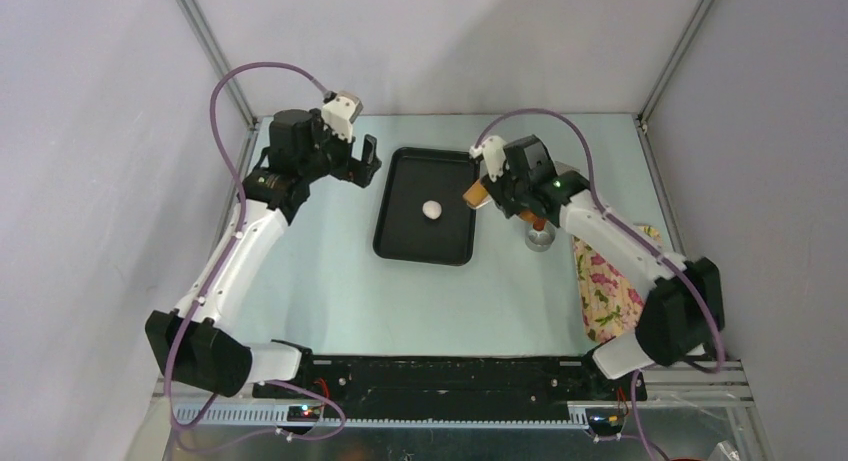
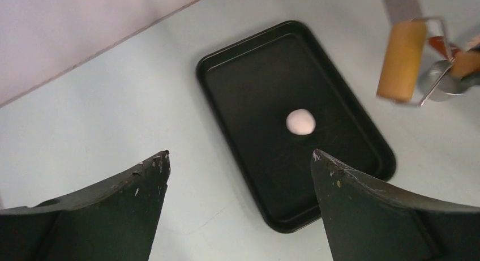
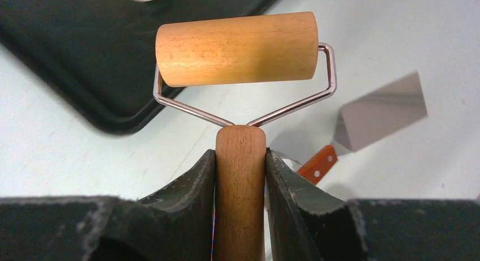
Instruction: Roll out the dumpling wrappers from the dough
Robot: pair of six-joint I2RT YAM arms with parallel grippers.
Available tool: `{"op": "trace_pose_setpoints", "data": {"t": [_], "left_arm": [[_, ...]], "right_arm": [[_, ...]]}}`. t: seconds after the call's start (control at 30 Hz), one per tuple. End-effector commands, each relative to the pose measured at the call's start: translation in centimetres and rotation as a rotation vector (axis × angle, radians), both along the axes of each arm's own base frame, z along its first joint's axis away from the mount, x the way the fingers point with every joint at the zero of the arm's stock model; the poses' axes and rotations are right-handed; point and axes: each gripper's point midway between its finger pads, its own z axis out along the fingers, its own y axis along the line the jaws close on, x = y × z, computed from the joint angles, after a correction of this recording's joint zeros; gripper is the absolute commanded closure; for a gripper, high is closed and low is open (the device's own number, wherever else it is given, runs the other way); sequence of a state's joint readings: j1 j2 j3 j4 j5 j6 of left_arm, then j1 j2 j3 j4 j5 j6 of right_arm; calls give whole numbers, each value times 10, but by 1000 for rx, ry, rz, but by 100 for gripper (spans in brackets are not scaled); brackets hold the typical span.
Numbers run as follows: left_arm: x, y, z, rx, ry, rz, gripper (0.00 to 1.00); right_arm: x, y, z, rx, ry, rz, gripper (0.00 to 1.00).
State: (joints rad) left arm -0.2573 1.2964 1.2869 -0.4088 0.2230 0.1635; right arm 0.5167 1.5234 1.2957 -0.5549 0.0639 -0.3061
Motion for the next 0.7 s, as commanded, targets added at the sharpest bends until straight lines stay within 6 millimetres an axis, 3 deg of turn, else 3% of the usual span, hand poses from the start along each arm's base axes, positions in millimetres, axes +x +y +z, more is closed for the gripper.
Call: {"op": "trace_pose_setpoints", "data": {"t": [0.0,0.1,0.37,0.67], "left_arm": [[-17,-34,31,-96,-25,-187,2],[-31,-52,34,-136,-14,-313,2],[-63,-104,23,-204,80,-571,2],[-95,-154,16,-314,266,-821,2]], "right_arm": [[-46,36,69,102,-191,346,100],[-87,45,84,124,-243,531,100],[-165,58,79,215,-255,841,100],[-189,61,70,215,-268,941,100]]}}
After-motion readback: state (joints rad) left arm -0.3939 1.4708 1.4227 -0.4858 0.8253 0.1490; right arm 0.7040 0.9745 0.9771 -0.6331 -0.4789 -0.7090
